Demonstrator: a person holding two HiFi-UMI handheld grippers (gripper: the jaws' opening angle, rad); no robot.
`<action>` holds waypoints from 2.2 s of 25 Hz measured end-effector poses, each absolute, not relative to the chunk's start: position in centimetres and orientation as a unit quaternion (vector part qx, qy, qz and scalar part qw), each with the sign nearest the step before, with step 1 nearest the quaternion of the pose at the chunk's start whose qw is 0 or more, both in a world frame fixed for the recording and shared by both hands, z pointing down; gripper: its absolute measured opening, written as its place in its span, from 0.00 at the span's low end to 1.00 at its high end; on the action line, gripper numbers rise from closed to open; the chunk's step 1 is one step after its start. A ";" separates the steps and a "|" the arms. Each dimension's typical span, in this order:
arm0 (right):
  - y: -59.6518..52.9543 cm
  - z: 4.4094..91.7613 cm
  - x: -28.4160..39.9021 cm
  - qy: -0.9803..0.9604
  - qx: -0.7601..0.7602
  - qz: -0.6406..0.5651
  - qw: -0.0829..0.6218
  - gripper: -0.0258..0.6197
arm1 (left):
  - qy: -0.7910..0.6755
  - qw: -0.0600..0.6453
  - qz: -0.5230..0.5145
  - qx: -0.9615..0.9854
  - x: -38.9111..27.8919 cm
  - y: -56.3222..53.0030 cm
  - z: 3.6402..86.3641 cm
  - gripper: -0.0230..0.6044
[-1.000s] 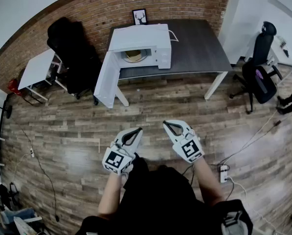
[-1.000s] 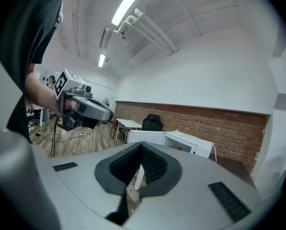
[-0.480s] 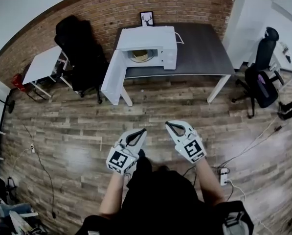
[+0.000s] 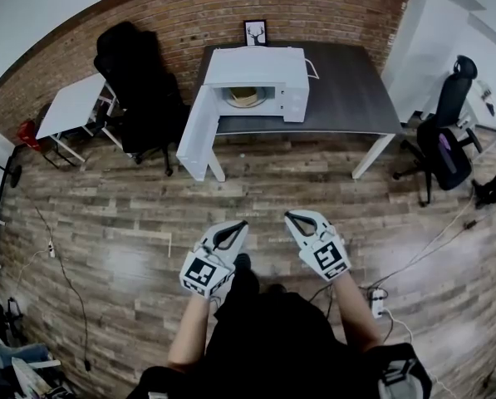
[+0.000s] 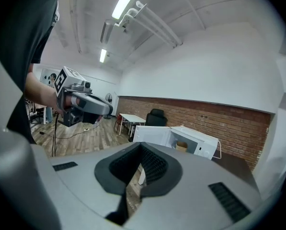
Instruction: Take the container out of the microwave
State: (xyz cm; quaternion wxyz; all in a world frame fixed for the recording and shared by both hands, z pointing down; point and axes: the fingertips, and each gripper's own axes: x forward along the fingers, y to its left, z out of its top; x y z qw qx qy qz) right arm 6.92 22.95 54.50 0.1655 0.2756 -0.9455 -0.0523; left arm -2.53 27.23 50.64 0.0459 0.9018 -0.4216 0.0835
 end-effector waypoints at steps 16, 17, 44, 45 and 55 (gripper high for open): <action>16.1 54.4 2.3 -0.926 0.330 -0.050 0.176 0.04 | -0.366 0.039 0.087 0.926 -7.3 18.8 50.7 0.04; 15.5 54.4 1.9 -0.924 0.333 -0.049 0.179 0.04 | -0.362 0.040 0.086 0.927 -7.7 18.1 50.7 0.04; 6.0 56.7 -0.7 -0.878 0.429 -0.026 0.211 0.04 | -0.262 0.056 0.091 0.959 -11.3 6.9 53.2 0.04; 5.7 56.7 -0.5 -0.878 0.428 -0.026 0.212 0.04 | -0.263 0.056 0.092 0.959 -11.1 6.6 53.3 0.04; -0.3 56.0 0.0 -0.900 0.382 -0.037 0.208 0.04 | -0.309 0.069 0.089 0.944 -10.1 2.3 52.8 0.04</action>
